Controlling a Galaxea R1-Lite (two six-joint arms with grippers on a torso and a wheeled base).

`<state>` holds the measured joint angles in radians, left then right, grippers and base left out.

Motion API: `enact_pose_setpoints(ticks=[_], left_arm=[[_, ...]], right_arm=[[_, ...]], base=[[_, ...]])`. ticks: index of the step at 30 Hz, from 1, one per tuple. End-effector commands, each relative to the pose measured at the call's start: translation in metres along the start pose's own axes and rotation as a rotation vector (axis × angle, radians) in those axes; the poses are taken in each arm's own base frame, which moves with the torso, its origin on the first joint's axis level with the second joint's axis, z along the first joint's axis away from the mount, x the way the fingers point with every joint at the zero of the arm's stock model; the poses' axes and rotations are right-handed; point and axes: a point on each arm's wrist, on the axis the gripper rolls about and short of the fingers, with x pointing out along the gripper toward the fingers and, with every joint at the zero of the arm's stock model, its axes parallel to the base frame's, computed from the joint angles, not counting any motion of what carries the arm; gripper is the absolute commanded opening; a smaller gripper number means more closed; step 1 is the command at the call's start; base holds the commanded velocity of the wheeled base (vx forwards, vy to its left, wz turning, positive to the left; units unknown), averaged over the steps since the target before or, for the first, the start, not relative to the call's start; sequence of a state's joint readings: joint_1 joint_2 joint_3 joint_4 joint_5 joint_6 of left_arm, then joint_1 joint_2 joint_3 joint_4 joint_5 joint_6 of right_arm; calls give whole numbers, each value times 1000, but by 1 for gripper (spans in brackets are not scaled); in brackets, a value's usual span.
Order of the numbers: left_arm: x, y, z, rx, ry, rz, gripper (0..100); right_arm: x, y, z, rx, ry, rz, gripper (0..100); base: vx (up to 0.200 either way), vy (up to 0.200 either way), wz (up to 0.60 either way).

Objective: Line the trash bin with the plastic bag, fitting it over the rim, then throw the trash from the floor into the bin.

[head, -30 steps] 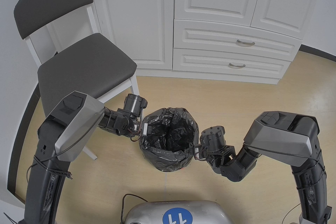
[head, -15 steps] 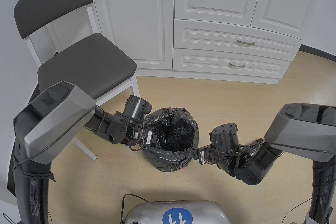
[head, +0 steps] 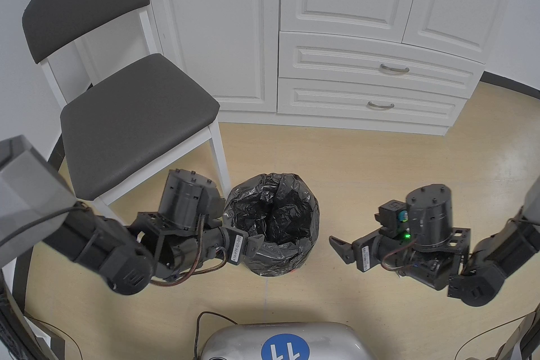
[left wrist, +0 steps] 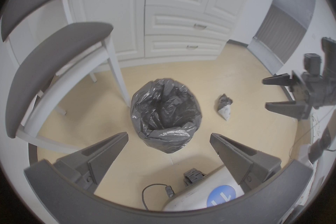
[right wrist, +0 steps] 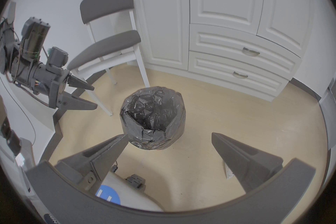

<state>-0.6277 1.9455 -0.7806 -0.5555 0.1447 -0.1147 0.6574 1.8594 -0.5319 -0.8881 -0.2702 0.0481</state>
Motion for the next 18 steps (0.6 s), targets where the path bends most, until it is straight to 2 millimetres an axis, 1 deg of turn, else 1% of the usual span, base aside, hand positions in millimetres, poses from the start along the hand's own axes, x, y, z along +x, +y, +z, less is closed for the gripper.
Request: enact_pose_setpoints(ticks=[1,3,5,6,7,8,9,11,13,15,17,18], left_arm=[[-78,2,5,-18,-186,-48,100],[-94,6,6,-64,-243,-55,100],[-107,9,9,-114,-290,-62,100],[-108,10,9,-118,-293,-62,100],[-119,15,11,-160,-328,-58,100],[-121,17,11,-168,-335,-54,100],[-128,22,13,-184,-359,-33,100],[-134,28,15,-199,-385,7,100],[-139,32,19,-217,-421,56,100],[-142,34,22,-228,-442,95,100],[-142,34,23,-234,-448,118,100],[-143,35,23,-239,-453,141,100]], right_arm=[[-66,-21,25,44,-105,-9,100],[-77,-35,31,79,-112,-51,100],[-85,-44,38,100,-121,-82,100],[-86,-45,38,101,-121,-83,100],[-94,-53,45,115,-120,-112,100],[-96,-55,46,117,-116,-117,100],[-103,-63,52,139,-104,-138,100],[-108,-69,61,174,-86,-160,100],[-110,-75,70,225,-68,-186,100],[-107,-82,77,268,-44,-215,100],[-104,-88,81,295,-24,-239,100],[-97,-94,83,324,1,-264,100]], base=[[0,0,0],[0,0,0],[0,0,0],[0,0,0],[0,0,0],[0,0,0],[0,0,0],[0,0,0],[0,0,0],[0,0,0],[0,0,0],[0,0,0]])
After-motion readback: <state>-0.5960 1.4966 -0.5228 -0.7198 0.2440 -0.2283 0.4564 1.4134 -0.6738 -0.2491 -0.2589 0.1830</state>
